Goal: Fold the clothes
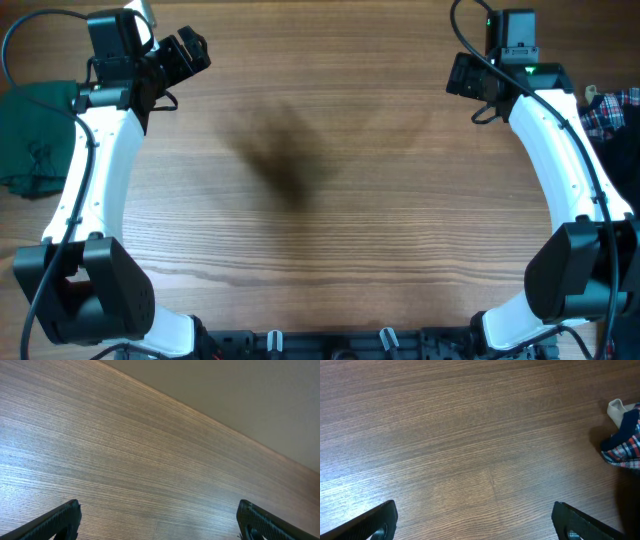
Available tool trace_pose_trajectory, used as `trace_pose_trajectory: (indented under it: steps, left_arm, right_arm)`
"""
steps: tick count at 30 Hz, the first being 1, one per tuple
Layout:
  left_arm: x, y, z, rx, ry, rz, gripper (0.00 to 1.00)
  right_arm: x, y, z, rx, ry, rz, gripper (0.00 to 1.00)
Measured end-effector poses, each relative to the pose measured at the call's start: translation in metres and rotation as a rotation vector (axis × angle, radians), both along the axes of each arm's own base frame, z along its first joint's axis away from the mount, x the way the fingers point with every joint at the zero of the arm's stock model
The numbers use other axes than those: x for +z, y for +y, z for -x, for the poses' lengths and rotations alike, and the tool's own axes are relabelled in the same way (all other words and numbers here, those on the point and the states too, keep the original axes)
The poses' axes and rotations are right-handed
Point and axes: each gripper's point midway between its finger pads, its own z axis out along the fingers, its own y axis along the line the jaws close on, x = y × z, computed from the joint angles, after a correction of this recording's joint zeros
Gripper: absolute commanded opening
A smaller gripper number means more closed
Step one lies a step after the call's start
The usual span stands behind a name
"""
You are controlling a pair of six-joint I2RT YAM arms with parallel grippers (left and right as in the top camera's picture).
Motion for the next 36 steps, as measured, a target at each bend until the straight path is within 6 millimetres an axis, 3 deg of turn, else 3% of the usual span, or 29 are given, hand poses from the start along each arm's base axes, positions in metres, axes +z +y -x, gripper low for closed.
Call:
trace_pose_trajectory:
  steps: [27,36]
  left_arm:
    - [0.0000,0.0000,0.0000,0.000,0.000,0.000,1.00]
    - [0.0000,0.0000,0.0000,0.000,0.000,0.000,1.00]
  right_arm:
    - [-0.0013,-0.0002,0.0021,0.000,0.010,0.001,1.00]
    - [0.0009,-0.0093,0.0031,0.073,0.042,0.115,1.00]
